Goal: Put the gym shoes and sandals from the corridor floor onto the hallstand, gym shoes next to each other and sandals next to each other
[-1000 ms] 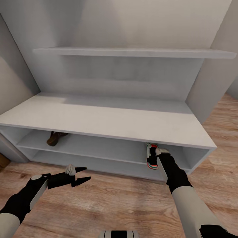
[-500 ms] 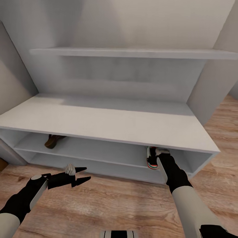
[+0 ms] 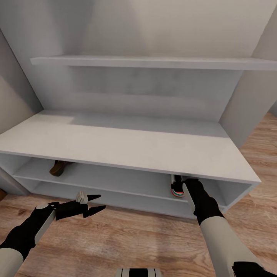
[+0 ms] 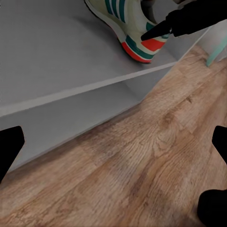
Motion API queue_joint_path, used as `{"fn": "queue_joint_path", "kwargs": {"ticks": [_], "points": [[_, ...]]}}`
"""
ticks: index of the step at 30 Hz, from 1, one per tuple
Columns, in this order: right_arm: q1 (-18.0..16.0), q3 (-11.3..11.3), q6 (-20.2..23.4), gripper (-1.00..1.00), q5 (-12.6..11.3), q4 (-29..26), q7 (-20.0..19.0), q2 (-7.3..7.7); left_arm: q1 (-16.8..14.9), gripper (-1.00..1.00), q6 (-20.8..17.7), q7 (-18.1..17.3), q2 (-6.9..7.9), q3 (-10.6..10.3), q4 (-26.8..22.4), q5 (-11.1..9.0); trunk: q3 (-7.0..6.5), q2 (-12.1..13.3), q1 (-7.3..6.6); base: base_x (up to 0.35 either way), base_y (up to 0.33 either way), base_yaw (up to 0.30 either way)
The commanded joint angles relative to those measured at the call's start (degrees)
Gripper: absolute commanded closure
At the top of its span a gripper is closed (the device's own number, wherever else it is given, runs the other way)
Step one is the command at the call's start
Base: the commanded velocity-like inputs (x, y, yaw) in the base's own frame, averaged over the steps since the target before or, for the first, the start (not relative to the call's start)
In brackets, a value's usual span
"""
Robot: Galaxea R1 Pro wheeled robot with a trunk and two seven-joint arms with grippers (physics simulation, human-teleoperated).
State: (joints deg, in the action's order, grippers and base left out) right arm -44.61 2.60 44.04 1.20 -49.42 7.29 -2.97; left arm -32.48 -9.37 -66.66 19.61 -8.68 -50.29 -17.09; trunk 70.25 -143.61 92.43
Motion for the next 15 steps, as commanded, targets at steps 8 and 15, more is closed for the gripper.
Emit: {"fn": "queue_joint_path", "kwargs": {"ticks": [8, 15], "points": [[-0.04, 0.10, 0.26, 1.00, 0.12, -0.06, 0.09, -0.05, -0.04, -1.00, -0.63, -0.05, 0.08, -0.28, 0.01, -0.58, 0.05, -0.02, -0.01, 0.035, 0.000, 0.000], [-0.03, 0.10, 0.26, -1.00, 0.12, -0.06, 0.08, -0.03, -0.04, -1.00, -0.62, -0.05, 0.08, -0.26, 0.01, -0.58, 0.05, -0.02, -0.01, 0.003, 0.000, 0.000]]}}
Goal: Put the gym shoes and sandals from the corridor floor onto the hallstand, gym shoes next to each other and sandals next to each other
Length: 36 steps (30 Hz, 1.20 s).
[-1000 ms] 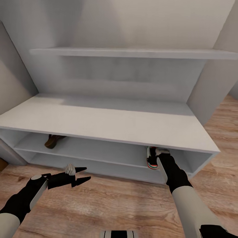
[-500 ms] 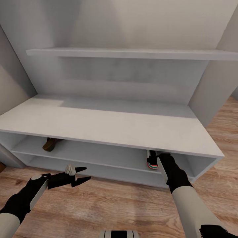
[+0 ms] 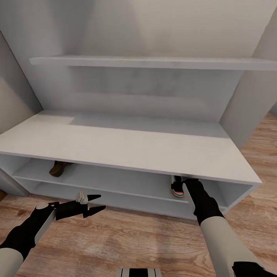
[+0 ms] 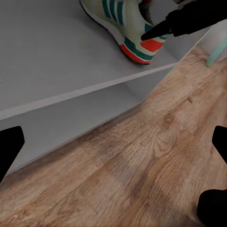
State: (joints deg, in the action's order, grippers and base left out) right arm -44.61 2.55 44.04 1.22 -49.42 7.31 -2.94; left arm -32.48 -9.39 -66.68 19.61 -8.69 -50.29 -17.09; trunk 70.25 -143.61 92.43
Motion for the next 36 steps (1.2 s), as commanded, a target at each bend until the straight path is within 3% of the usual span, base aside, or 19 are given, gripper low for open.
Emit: {"fn": "queue_joint_path", "kwargs": {"ticks": [1, 36], "points": [[-0.03, 0.14, 0.26, -1.00, 0.10, -0.06, 0.05, -0.06, -0.04, -1.00, -0.60, -0.03, 0.08, -0.25, 0.01, -0.58, 0.05, -0.02, -0.01, 0.000, 0.000, 0.000], [0.73, 0.15, 0.17, -1.00, -0.08, -0.45, -0.14, -0.06, -0.04, -1.00, -0.54, -0.10, 0.17, -0.18, 0.01, -0.58, 0.05, -0.02, -0.01, 0.000, 0.000, 0.000]]}}
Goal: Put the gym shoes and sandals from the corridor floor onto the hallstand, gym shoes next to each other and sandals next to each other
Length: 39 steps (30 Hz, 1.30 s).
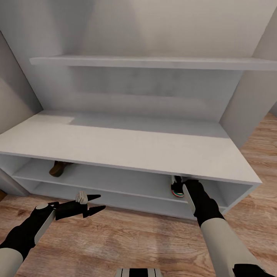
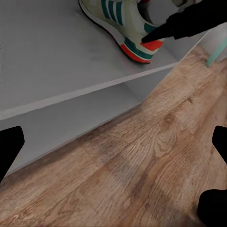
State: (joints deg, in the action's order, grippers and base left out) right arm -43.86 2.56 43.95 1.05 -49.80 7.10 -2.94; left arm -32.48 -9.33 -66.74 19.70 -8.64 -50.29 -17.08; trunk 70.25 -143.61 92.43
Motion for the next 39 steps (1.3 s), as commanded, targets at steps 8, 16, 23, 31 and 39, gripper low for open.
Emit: {"fn": "queue_joint_path", "kwargs": {"ticks": [8, 16, 23, 31, 39], "points": [[0.09, 0.16, 0.26, -1.00, 0.09, -1.74, 0.09, -0.05, -0.04, -1.00, -0.60, -0.05, 0.08, -0.24, 0.01, -0.58, 0.05, -0.02, -0.01, -0.022, 0.000, 0.000], [0.09, 0.24, 0.26, -1.00, 0.07, -1.92, 0.09, -0.05, -0.04, -1.00, -0.60, -0.06, 0.09, -0.24, 0.01, -0.58, 0.05, -0.02, -0.01, -0.277, 0.000, 0.000], [0.09, 0.25, 0.26, -1.00, 0.09, -1.96, 0.09, -0.05, -0.04, -1.00, -0.60, -0.06, 0.08, -0.24, 0.01, -0.58, 0.05, -0.02, -0.01, -0.334, 0.000, 0.000], [0.09, 0.20, 0.26, -1.00, 0.06, -1.93, 0.07, -0.12, -0.04, -1.00, -0.60, -0.06, 0.08, -0.24, 0.01, -0.58, 0.05, -0.02, -0.01, -0.338, 0.000, 0.000], [0.09, 0.17, 0.26, -1.00, 0.06, -1.96, 0.08, -0.13, -0.04, -1.00, -0.60, -0.06, 0.08, -0.24, 0.01, -0.58, 0.05, -0.02, -0.01, -0.284, 0.000, 0.000]]}}
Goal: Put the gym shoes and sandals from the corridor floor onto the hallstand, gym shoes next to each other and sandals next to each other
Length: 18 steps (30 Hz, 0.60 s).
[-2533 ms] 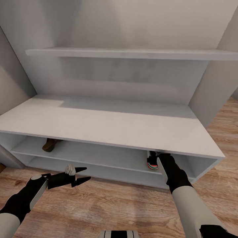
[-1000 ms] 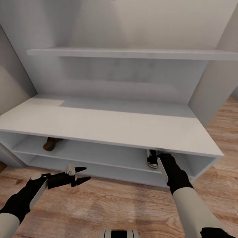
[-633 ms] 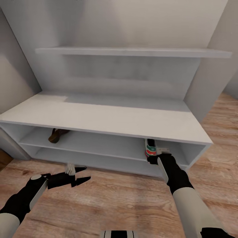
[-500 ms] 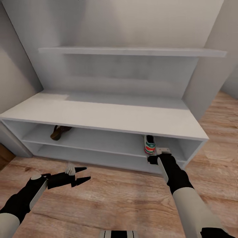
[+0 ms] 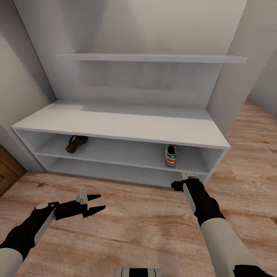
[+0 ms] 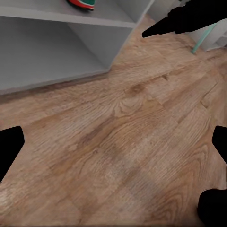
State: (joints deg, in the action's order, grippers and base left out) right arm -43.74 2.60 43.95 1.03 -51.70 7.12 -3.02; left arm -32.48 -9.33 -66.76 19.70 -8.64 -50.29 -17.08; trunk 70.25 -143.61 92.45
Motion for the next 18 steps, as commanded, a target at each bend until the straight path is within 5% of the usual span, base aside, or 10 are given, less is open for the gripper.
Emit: {"fn": "queue_joint_path", "kwargs": {"ticks": [1, 18], "points": [[-0.03, 0.13, 0.26, -1.00, 0.09, -0.06, 0.07, -0.06, -0.04, -1.00, -0.60, -0.03, 0.10, -0.24, 0.01, -0.58, 0.05, -0.02, -0.03, -0.126, 0.000, 0.000], [-0.03, -0.13, 0.26, -1.00, 0.07, -0.06, 0.09, -0.06, -0.04, -1.00, -0.60, -0.03, 0.13, -0.24, 0.01, -0.58, 0.05, -0.02, -0.03, -0.022, 0.000, 0.000]]}}
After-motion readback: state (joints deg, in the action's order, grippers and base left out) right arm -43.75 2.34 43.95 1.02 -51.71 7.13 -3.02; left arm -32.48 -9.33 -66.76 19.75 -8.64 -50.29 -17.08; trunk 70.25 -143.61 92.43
